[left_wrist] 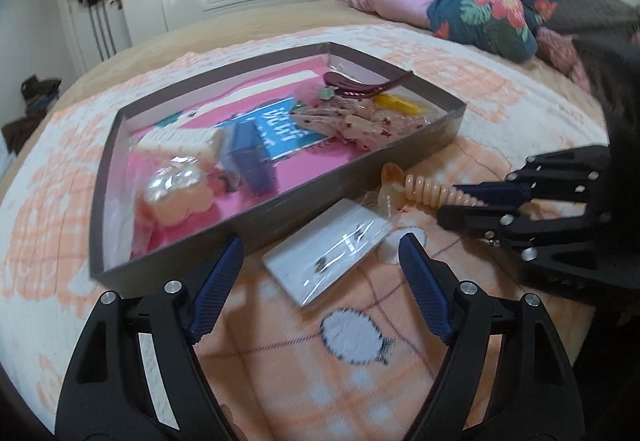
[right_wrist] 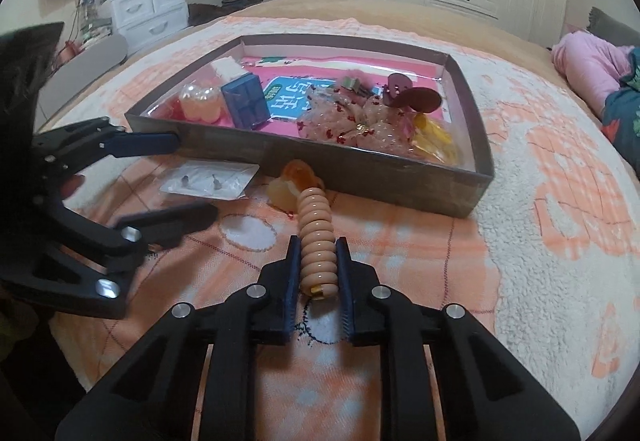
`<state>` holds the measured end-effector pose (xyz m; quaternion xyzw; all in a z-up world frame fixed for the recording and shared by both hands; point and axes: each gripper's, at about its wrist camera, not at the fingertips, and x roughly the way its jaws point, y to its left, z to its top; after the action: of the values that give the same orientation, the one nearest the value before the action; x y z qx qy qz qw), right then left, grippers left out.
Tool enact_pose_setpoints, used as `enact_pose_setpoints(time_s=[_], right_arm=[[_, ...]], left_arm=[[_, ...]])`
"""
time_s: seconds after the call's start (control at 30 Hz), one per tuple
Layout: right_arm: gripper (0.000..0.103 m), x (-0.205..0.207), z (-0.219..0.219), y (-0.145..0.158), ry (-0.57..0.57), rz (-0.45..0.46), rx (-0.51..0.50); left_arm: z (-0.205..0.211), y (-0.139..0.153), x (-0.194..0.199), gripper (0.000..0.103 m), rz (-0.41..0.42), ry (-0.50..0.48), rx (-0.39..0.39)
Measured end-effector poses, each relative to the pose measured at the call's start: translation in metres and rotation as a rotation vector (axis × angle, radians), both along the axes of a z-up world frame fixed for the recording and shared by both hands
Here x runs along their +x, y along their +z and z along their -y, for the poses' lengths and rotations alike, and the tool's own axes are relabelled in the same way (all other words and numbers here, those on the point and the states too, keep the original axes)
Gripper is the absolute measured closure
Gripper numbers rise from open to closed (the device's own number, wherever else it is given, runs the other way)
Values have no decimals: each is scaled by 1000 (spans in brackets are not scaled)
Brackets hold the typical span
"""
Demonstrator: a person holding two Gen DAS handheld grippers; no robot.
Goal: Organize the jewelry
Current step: 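Grasp the orange coiled hair tie with the right tool while the left tool grasps the small bag, then carry the coiled tie into the box with the right tool while the left tool carries the small bag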
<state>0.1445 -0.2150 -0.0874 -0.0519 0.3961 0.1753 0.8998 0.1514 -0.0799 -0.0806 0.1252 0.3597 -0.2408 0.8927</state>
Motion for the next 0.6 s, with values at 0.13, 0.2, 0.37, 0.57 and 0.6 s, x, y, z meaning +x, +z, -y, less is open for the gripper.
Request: enact_pose_setpoints(time_s=[0.13, 0.2, 0.37, 0.57, 0.6], right_arm=[[86, -5, 11, 7, -42, 12, 32], [86, -9, 16, 12, -56, 21, 51], [86, -19, 25, 25, -72, 62, 99], [86, -20, 29, 36, -87, 98, 126], [86, -21, 30, 37, -88, 104, 132]], left_arm=[[15, -7, 2, 46, 2, -40, 60], [18, -8, 4, 53, -2, -47, 76], [13, -5, 6, 81, -5, -18, 60], [-3, 19, 0, 94, -13, 2, -81], [-7, 24, 0, 95, -22, 2, -117]])
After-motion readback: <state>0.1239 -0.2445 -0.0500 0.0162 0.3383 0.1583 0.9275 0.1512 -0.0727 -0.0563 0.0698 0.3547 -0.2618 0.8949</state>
